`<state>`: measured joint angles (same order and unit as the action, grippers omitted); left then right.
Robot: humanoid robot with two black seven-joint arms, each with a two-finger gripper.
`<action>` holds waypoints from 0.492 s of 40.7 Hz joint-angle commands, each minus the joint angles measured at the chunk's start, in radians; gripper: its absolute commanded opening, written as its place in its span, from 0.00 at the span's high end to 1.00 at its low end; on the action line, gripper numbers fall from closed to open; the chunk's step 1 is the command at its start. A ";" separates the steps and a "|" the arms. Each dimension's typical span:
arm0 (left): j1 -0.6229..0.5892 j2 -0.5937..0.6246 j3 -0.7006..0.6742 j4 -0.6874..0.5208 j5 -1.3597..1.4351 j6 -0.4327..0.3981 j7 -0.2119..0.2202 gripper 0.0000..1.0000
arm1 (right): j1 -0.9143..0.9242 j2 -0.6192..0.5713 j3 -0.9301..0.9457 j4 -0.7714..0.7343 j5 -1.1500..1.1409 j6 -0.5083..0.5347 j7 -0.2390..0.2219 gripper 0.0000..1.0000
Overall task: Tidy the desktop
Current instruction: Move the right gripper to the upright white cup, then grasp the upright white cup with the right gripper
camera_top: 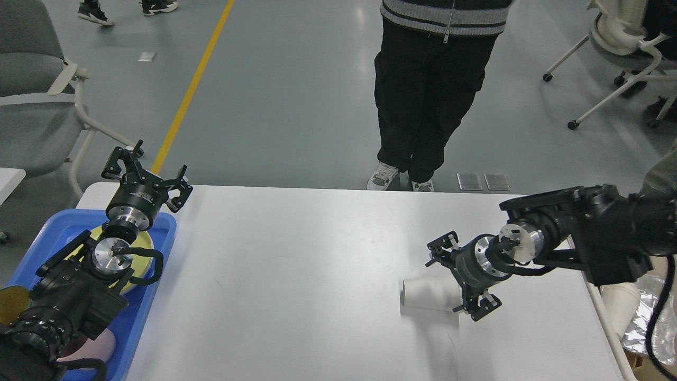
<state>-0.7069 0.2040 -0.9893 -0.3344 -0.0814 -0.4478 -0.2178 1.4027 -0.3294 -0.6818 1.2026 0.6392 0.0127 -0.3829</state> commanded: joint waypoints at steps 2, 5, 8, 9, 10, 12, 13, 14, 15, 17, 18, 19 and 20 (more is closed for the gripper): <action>0.000 0.000 0.001 0.000 0.000 0.000 0.000 0.02 | -0.135 0.065 0.083 -0.092 0.060 -0.109 -0.022 0.00; 0.000 0.000 0.001 0.000 0.000 0.001 0.000 0.02 | -0.186 0.070 0.167 -0.116 0.060 -0.155 -0.024 0.00; 0.000 0.000 0.000 0.000 0.000 0.001 0.000 0.02 | -0.203 0.070 0.198 -0.136 0.060 -0.177 -0.024 0.00; 0.000 0.000 0.000 0.000 0.000 0.001 0.000 0.02 | -0.205 0.072 0.203 -0.144 0.060 -0.180 -0.024 0.00; 0.000 0.000 0.000 0.000 0.000 0.001 0.000 0.02 | -0.206 0.073 0.206 -0.150 0.060 -0.181 -0.024 0.00; 0.000 0.000 0.000 0.000 0.000 0.000 0.000 0.02 | -0.209 0.084 0.209 -0.167 0.060 -0.186 -0.022 0.00; 0.000 0.000 0.000 0.000 0.000 0.000 0.000 0.02 | -0.214 0.095 0.212 -0.187 0.060 -0.194 -0.022 0.00; 0.000 0.000 0.000 0.000 0.000 0.000 0.000 0.02 | -0.218 0.099 0.214 -0.196 0.060 -0.198 -0.022 0.00; 0.000 0.000 0.000 0.000 0.000 0.001 0.000 0.02 | -0.223 0.104 0.215 -0.205 0.060 -0.204 -0.022 0.01; 0.000 0.000 0.000 0.000 0.000 0.000 0.000 0.02 | -0.234 0.116 0.211 -0.216 0.057 -0.217 -0.021 0.10; 0.000 0.000 0.000 0.000 0.000 0.000 0.000 0.02 | -0.237 0.121 0.211 -0.216 0.050 -0.220 -0.018 0.19; 0.000 0.000 0.000 0.000 0.000 0.001 0.000 0.02 | -0.240 0.125 0.209 -0.216 0.047 -0.223 -0.017 0.31; 0.000 0.000 0.000 0.000 0.000 0.000 0.000 0.02 | -0.241 0.131 0.208 -0.215 0.043 -0.224 -0.017 0.43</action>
<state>-0.7071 0.2040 -0.9893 -0.3343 -0.0813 -0.4467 -0.2178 1.1775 -0.2230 -0.4686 0.9979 0.6983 -0.1949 -0.4043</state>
